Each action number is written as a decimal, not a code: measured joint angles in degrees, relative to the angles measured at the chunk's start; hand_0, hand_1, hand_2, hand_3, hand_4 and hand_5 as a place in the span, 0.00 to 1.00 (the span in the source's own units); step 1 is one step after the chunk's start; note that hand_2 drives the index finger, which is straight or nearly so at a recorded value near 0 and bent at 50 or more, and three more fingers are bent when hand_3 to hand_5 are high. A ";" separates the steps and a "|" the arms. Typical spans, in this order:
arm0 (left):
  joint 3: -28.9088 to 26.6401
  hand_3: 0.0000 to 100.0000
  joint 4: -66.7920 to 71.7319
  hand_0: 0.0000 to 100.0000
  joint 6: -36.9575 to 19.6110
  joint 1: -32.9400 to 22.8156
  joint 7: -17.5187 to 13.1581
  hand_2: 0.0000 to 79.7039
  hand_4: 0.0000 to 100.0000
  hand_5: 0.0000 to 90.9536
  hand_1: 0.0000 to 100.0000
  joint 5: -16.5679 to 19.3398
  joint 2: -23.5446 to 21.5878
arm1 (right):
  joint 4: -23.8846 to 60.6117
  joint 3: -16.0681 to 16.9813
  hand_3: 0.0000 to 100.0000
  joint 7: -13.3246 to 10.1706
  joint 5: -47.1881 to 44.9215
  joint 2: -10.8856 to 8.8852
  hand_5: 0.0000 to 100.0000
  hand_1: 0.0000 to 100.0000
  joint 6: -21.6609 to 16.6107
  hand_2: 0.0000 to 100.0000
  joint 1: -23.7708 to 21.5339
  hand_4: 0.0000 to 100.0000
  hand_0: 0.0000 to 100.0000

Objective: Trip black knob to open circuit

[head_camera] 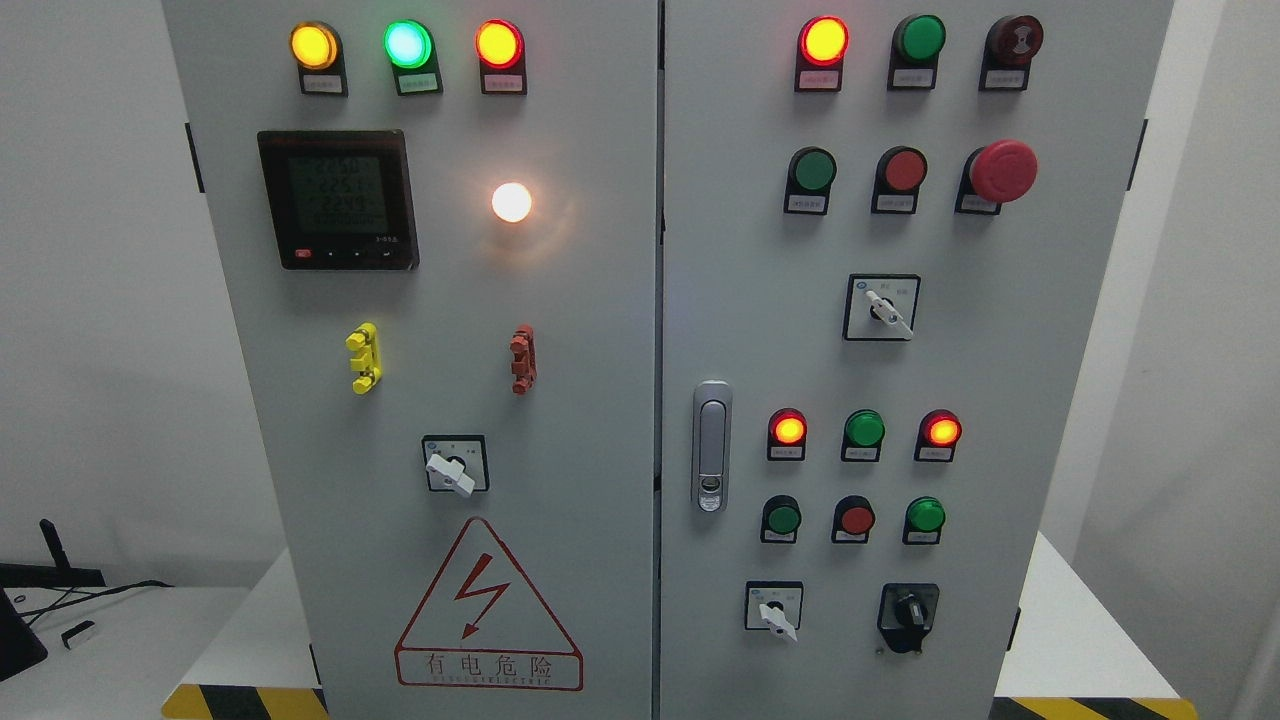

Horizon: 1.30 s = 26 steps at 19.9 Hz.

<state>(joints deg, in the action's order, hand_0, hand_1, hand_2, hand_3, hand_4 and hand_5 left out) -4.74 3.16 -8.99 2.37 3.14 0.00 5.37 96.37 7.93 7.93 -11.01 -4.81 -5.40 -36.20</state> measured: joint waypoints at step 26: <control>0.00 0.00 0.00 0.12 0.00 0.00 0.00 0.00 0.00 0.00 0.39 0.00 0.00 | 14.77 8.06 0.73 0.06 -2.64 -2.24 0.61 0.39 3.90 0.26 10.31 0.67 0.23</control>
<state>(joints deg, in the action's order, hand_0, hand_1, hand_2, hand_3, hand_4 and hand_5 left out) -4.75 3.16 -8.99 2.37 3.14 0.00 5.37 111.14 15.99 7.99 -13.65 -7.05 -1.50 -25.89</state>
